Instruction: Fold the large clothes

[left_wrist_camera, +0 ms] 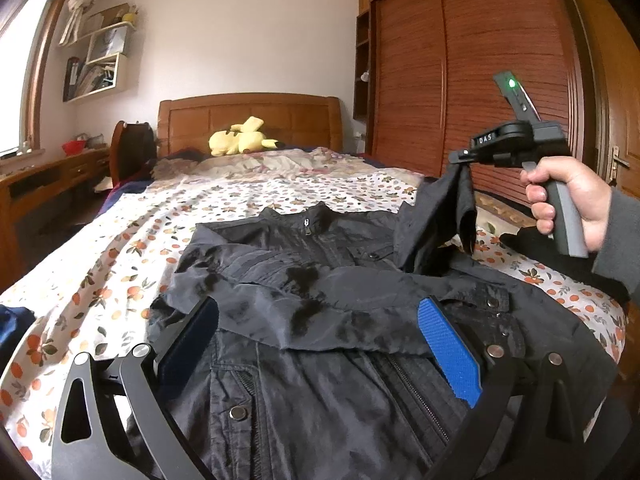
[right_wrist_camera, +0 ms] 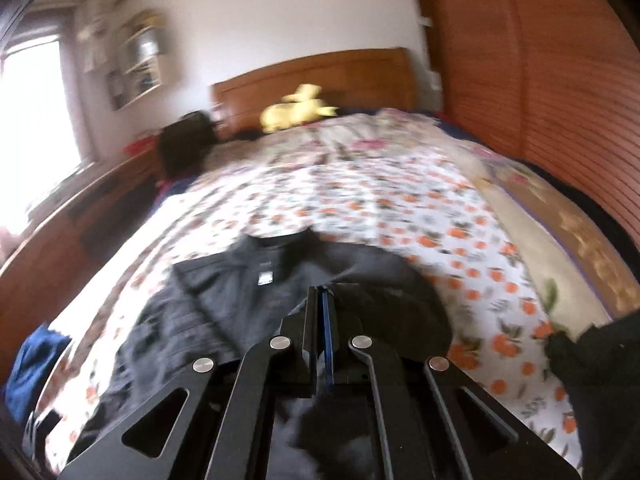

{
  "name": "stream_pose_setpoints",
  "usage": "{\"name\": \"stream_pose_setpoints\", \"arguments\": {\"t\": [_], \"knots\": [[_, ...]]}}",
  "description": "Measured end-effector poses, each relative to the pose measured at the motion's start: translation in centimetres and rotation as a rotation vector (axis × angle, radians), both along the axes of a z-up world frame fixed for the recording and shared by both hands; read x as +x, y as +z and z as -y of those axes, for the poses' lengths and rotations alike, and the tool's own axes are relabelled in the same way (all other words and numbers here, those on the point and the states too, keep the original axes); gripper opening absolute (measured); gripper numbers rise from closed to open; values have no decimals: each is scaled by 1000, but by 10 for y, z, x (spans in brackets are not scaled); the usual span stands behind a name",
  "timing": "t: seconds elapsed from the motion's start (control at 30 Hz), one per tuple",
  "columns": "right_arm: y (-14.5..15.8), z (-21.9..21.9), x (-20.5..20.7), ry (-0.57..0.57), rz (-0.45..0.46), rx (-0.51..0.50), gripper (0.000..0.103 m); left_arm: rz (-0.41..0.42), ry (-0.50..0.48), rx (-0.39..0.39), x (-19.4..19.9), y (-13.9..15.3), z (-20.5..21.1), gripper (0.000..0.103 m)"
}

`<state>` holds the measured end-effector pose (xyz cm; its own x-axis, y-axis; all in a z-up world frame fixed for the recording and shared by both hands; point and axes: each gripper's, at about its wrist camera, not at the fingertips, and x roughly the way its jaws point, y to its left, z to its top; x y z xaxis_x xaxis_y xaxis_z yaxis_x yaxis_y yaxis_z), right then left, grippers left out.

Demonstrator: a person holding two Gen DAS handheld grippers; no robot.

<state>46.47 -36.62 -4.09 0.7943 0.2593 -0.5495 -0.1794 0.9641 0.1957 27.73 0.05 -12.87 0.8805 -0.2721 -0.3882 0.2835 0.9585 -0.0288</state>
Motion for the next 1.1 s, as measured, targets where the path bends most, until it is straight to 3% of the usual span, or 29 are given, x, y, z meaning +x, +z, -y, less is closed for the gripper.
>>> {"name": "stream_pose_setpoints", "arguments": {"t": [0.2, 0.47, 0.57, 0.7, 0.9, 1.1], "knots": [[-7, -63, -29, 168, -32, -69, 2, 6, 9, -13, -4, 4, -9, 101], [-52, -87, -54, 248, -165, -137, 3, 8, 24, -8, -7, 5, -15, 101], [-57, -86, -62, 245, -170, -163, 12, 10, 28, -6, -7, 5, -17, 101], [-49, -78, -71, 224, -132, -198, 39, 12, 31, -5, -7, 5, -20, 101], [-34, -66, -74, 199, -94, -216, 41, 14, 31, -3, -8, 5, -20, 101], [-27, -56, -78, 158, -71, -245, 56, 13, 31, -2, -8, 4, -20, 101]]}}
